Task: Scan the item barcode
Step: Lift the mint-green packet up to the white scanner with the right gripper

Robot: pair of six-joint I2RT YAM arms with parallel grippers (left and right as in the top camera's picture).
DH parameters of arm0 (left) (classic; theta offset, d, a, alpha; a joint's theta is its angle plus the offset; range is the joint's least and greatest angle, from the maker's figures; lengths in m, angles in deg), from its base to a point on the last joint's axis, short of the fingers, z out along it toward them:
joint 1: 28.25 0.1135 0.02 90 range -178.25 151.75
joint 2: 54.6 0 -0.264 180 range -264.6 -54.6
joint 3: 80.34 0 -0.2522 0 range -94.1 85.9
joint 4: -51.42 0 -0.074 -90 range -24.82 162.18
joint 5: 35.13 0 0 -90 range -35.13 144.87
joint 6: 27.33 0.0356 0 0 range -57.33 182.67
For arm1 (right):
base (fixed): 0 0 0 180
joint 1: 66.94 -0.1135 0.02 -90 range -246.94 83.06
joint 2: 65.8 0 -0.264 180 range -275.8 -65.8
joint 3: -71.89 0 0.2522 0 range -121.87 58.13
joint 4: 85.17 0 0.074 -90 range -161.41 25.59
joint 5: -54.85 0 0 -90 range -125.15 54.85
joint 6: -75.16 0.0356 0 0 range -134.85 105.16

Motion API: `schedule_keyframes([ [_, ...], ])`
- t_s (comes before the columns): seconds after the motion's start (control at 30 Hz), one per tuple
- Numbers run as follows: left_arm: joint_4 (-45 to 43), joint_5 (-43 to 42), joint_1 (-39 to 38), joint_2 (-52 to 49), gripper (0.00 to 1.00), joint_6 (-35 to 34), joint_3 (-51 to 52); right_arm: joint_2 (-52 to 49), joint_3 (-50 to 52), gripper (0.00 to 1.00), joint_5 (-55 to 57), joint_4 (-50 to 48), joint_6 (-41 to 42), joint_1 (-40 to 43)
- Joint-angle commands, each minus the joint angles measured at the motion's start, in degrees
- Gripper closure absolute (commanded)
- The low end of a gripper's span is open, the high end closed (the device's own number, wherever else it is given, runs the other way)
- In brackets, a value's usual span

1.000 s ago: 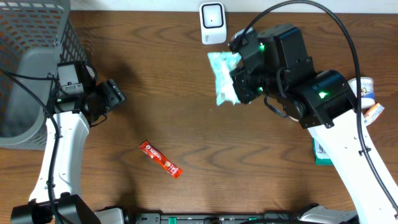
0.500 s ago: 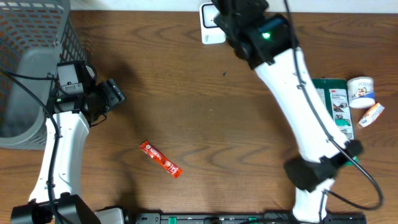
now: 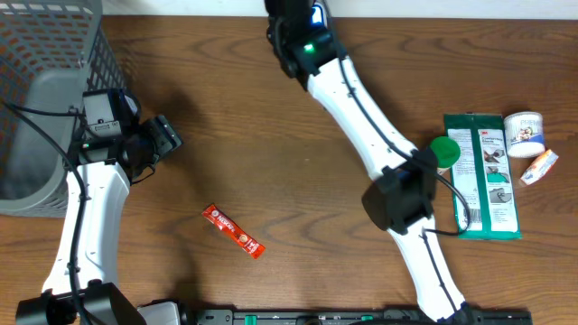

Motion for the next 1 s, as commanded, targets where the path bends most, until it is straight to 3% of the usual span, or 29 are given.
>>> schedule_keyframes([
  [0.0, 0.2, -0.3, 0.4, 0.2, 0.20, 0.1, -1.1, -5.2, -1.2, 0.99, 1.5, -4.4, -7.3, 0.7],
  [0.47, 0.1, -0.3, 0.4, 0.2, 0.20, 0.1, -1.1, -17.1, -1.1, 0.99, -7.6, -18.6, -4.0, 4.7],
  [0.97, 0.2, -0.3, 0.4, 0.2, 0.20, 0.1, -1.1, -21.6, -1.0, 0.99, -10.9, -18.4, -1.0, 3.9],
])
